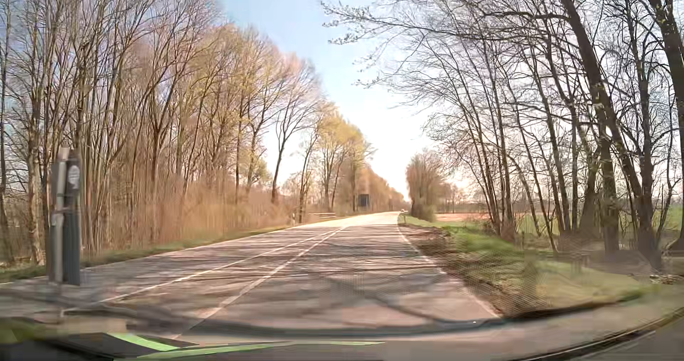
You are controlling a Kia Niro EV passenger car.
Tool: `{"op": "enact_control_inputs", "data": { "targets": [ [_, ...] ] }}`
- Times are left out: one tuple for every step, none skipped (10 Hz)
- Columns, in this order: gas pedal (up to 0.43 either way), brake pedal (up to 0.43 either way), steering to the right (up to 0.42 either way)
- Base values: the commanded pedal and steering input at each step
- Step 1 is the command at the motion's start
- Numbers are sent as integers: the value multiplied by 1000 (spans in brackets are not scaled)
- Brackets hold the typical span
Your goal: Follow the waypoints while adhering to traffic rules and regulations
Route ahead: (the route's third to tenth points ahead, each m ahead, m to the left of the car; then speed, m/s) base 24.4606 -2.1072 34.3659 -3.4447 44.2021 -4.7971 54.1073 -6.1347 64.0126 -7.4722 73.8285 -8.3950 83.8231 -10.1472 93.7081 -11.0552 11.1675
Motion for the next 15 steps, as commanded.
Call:
{"op": "enact_control_inputs", "data": {
  "targets": [
    [378,0,28],
    [390,0,23],
    [390,0,21],
    [390,0,19],
    [398,0,19],
    [421,0,19],
    [421,0,18],
    [421,0,18],
    [429,0,18],
    [429,0,18],
    [429,0,18],
    [441,0,18],
    [441,0,18],
    [441,0,18],
    [449,0,17]
  ]
}}
